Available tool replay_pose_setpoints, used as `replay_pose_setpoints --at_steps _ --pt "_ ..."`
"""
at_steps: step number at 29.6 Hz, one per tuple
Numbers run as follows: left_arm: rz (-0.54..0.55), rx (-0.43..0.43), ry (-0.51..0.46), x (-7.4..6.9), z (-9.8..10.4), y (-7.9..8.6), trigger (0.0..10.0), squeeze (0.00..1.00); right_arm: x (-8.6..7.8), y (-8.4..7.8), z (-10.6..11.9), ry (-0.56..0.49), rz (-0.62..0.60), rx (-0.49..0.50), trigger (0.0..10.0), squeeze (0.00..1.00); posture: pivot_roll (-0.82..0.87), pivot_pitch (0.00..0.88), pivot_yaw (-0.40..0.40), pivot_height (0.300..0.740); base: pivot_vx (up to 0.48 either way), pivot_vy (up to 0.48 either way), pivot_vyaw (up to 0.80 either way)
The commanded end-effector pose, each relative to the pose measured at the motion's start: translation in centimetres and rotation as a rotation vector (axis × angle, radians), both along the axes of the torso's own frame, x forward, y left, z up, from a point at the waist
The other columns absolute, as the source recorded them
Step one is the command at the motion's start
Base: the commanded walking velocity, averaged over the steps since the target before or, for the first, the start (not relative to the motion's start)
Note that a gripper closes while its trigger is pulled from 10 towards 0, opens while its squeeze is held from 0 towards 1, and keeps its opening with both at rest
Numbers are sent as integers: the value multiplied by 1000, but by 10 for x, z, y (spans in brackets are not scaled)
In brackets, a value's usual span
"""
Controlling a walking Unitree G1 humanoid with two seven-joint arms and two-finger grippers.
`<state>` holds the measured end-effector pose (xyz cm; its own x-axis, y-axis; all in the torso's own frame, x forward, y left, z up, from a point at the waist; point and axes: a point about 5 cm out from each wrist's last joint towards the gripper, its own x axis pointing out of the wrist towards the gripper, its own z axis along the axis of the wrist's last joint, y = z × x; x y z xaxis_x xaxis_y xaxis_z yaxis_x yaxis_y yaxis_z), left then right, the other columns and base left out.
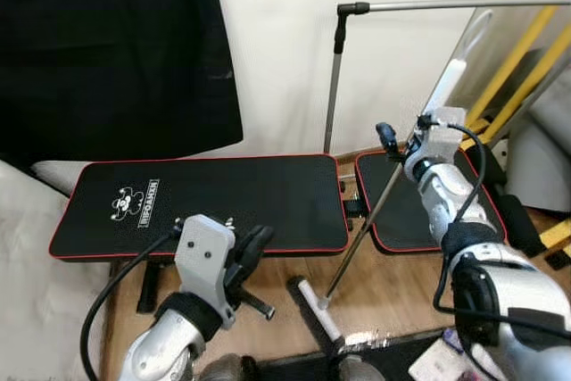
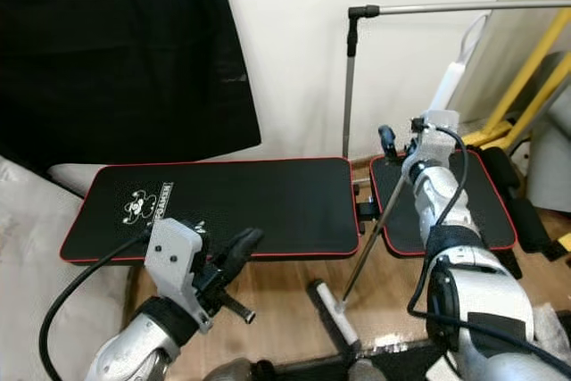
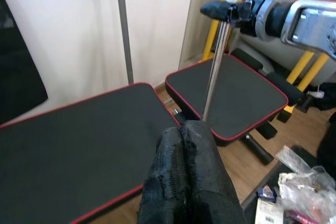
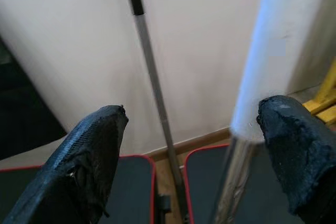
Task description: Sweep floor
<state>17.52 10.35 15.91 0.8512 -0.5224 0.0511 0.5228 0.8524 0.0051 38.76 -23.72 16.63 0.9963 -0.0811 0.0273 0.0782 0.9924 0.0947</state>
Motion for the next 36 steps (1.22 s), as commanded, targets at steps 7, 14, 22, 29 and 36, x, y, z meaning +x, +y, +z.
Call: replay_pose_setpoints --at_steps 7,14,22,29,36 --pt "1 54 24 -21 6 -1 10000 0 -3 -24 16 -74 -69 -9 10000 0 111 311 28 740 0 0 0" --pt "37 92 2 -44 20 -1 10000 0 2 -24 32 -130 -60 37 10000 0 162 381 63 740 0 0 0" --pt "13 76 17 -58 24 -5 10000 0 7 -28 62 -199 -75 29 10000 0 194 439 73 740 0 0 0" --pt "11 74 12 -65 23 -9 10000 0 11 -31 92 -281 -71 43 0 0 203 450 72 740 0 0 0" --pt "19 81 13 -65 23 -10 10000 0 13 -26 108 -333 -15 67 0 0 201 441 64 740 0 0 0"
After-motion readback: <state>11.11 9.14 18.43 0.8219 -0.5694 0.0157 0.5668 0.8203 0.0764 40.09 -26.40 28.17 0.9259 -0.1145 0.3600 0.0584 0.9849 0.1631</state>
